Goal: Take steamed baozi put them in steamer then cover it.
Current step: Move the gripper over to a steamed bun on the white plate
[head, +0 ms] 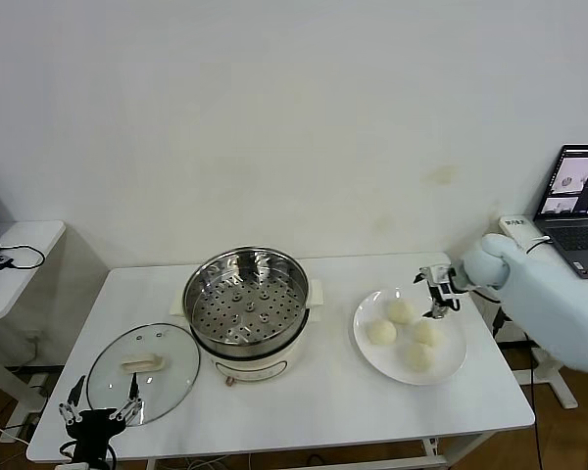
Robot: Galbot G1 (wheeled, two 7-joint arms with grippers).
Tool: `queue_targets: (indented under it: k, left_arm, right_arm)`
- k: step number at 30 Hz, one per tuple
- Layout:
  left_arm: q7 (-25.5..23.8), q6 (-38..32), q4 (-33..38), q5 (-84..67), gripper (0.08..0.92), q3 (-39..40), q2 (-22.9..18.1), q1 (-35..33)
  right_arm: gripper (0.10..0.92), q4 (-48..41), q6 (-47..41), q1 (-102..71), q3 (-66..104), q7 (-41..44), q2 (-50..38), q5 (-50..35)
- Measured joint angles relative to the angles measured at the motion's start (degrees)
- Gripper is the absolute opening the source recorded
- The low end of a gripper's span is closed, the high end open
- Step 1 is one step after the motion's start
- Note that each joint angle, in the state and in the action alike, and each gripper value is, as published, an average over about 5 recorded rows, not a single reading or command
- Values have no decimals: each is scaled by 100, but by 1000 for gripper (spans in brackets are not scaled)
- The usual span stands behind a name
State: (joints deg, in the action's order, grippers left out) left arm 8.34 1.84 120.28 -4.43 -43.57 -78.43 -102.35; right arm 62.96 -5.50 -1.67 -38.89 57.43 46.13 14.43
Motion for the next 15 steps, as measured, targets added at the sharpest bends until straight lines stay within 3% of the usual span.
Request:
queue_targets:
  k: [15]
  left_arm:
    - [1,-17,-35,10,823,-26,5,-16]
  right_arm:
    - [823,-825,130,-34,-199,-62,648,191]
